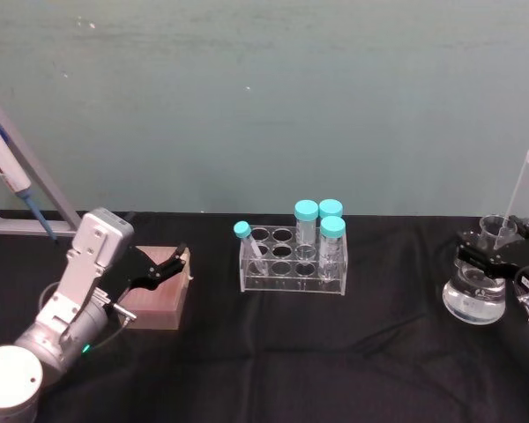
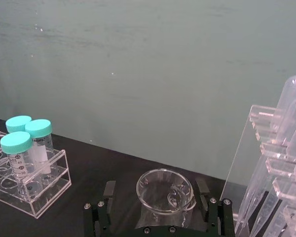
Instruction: Place the experimental apparatus aside using one hand.
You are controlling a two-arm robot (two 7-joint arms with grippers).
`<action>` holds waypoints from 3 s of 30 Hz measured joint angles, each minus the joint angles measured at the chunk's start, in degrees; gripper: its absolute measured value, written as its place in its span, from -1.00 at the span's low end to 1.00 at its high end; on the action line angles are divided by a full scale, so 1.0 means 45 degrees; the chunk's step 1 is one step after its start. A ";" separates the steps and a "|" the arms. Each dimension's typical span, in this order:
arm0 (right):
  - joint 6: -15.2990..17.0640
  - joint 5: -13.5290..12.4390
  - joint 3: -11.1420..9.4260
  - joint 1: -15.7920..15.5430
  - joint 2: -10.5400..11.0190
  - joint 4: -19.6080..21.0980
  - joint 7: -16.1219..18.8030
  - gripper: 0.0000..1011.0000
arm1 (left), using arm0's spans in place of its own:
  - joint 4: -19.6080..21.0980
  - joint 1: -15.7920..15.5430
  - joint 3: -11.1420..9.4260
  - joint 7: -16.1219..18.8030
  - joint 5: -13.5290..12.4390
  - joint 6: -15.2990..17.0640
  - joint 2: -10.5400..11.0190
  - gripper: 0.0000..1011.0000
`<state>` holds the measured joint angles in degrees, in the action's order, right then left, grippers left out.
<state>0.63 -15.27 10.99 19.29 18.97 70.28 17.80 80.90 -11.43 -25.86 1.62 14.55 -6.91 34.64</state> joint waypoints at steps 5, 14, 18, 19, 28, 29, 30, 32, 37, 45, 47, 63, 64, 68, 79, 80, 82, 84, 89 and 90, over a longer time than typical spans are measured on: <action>-0.0204 0.0234 -0.0028 -0.0051 -0.0037 0.0134 -0.0125 0.98 | 0.0000 0.0000 -0.0001 0.0000 0.0000 0.0000 0.0001 0.98; -0.0547 0.0538 -0.0184 -0.0130 -0.0121 0.0349 -0.0281 0.98 | 0.0000 0.0001 -0.0001 0.0000 0.0000 0.0000 0.0001 0.98; -0.0751 0.0645 -0.0301 -0.0213 -0.0139 0.0553 -0.0308 0.98 | 0.0000 0.0000 0.0000 0.0000 0.0000 0.0001 0.0000 0.98; -0.0751 0.0645 -0.0301 -0.0213 -0.0139 0.0553 -0.0308 0.98 | 0.0000 0.0000 0.0000 0.0000 0.0000 0.0000 0.0001 0.98; -0.1301 0.0724 -0.0601 -0.0519 -0.0130 0.1220 -0.0284 0.98 | 0.0000 0.0000 -0.0001 -0.0001 0.0001 0.0000 0.0000 0.98; -0.1353 0.0724 -0.0618 -0.0544 -0.0126 0.1268 -0.0264 0.98 | 0.0001 0.0000 0.0000 0.0000 0.0000 0.0000 0.0001 0.98; -0.1414 0.0724 -0.0635 -0.0568 -0.0121 0.1317 -0.0237 0.98 | 0.0000 0.0001 0.0000 0.0000 0.0000 0.0000 0.0001 0.98; -0.1610 0.0724 -0.0668 -0.0635 -0.0092 0.1453 -0.0131 0.98 | 0.0000 0.0001 -0.0001 0.0000 0.0000 0.0000 0.0001 0.98; -0.1984 0.0660 -0.0704 -0.0765 0.0008 0.1716 0.0188 0.98 | 0.0000 0.0001 0.0000 0.0000 0.0000 -0.0001 0.0000 0.98; -0.2407 0.0179 -0.0707 -0.1020 0.0300 0.2280 0.0992 0.98 | 0.0000 0.0000 0.0000 0.0000 0.0000 0.0000 0.0001 0.98; -0.2425 0.0038 -0.0706 -0.1076 0.0362 0.2383 0.1144 0.98 | 0.0000 0.0001 -0.0001 0.0000 0.0001 0.0000 0.0000 0.98; -0.2287 -0.1582 -0.0384 -0.1590 0.1260 0.3153 0.2737 0.98 | 0.0001 0.0001 -0.0001 0.0000 0.0000 0.0000 0.0001 0.98; -0.2141 -0.1768 -0.0346 -0.1667 0.1364 0.3228 0.2874 0.98 | 0.0000 0.0001 -0.0001 0.0000 0.0002 0.0000 0.0000 0.98; -0.1676 -0.2251 -0.0260 -0.1879 0.1607 0.3371 0.3118 0.98 | 0.0000 0.0000 -0.0001 0.0000 0.0000 0.0000 0.0001 0.98; -0.0963 -0.2874 -0.0236 -0.2517 0.2301 0.3722 0.2950 0.98 | 0.0000 0.0001 -0.0001 0.0000 0.0000 0.0000 0.0001 0.98; -0.0931 -0.2898 -0.0231 -0.2556 0.2344 0.3745 0.2929 0.98 | 0.0000 0.0001 -0.0001 0.0000 0.0001 0.0000 0.0001 0.98; -0.0784 -0.3012 -0.0196 -0.2757 0.2554 0.3842 0.2860 0.98 | 0.0000 0.0001 0.0000 0.0000 0.0001 0.0000 0.0001 0.98; -0.0714 -0.3058 -0.0164 -0.2861 0.2680 0.3889 0.2845 0.98 | 0.0000 0.0000 -0.0001 0.0000 0.0001 0.0000 0.0001 0.98; -0.0491 -0.3219 -0.0076 -0.3180 0.3049 0.4025 0.2804 0.98 | 0.0000 0.0000 -0.0001 0.0000 0.0000 0.0001 0.0000 0.98; -0.0467 -0.3238 -0.0070 -0.3216 0.3090 0.4041 0.2794 0.98 | 0.0000 0.0001 -0.0001 0.0000 0.0000 0.0000 0.0000 0.98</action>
<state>-1.47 -29.84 10.67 4.81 32.87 88.46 30.37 80.90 -11.43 -25.86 1.62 14.55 -6.91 34.64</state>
